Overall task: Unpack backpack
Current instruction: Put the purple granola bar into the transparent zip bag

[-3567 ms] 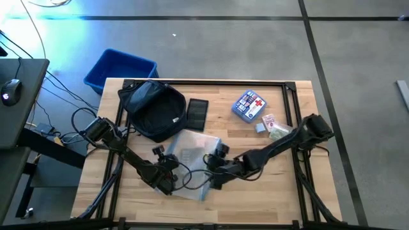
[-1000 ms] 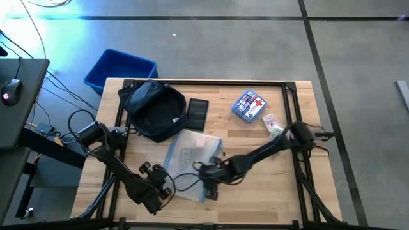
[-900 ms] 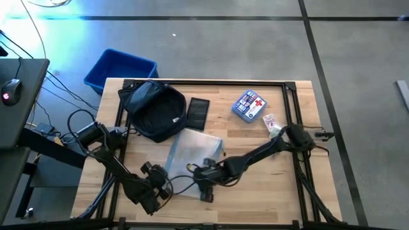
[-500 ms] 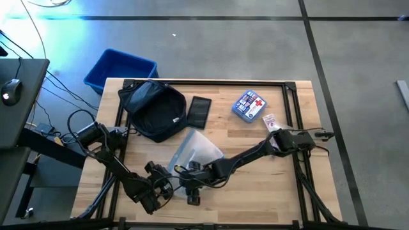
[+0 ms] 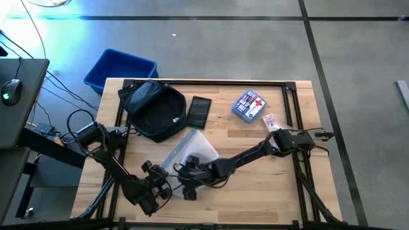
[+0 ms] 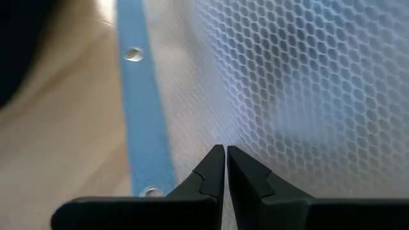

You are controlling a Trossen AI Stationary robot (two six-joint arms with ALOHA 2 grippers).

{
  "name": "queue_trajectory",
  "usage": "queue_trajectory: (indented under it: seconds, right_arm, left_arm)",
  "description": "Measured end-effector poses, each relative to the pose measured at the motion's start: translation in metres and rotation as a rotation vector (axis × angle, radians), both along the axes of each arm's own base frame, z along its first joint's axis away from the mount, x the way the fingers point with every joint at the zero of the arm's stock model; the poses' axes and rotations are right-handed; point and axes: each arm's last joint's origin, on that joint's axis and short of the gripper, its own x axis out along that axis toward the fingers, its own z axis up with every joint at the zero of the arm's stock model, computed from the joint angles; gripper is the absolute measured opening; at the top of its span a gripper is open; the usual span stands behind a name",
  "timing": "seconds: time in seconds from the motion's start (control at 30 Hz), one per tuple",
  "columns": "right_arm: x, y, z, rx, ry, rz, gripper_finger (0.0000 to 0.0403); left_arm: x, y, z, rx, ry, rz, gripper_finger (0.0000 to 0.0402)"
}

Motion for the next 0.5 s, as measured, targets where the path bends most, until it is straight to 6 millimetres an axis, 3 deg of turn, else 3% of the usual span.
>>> queue_trajectory:
  seconds: [0.27,0.5]
  right_arm:
    - [-0.042,0.020,0.025,-0.097,0.189,0.038,0.0335]
    - [-0.097,0.016,0.031,-0.305,0.504,-0.173,0.0324]
  left_arm:
    - [-0.006,-0.010,0.023,0.062,-0.077,0.030,0.0000]
    - [-0.002,-0.019,0.031,0.051,-0.114,-0.007,0.0000]
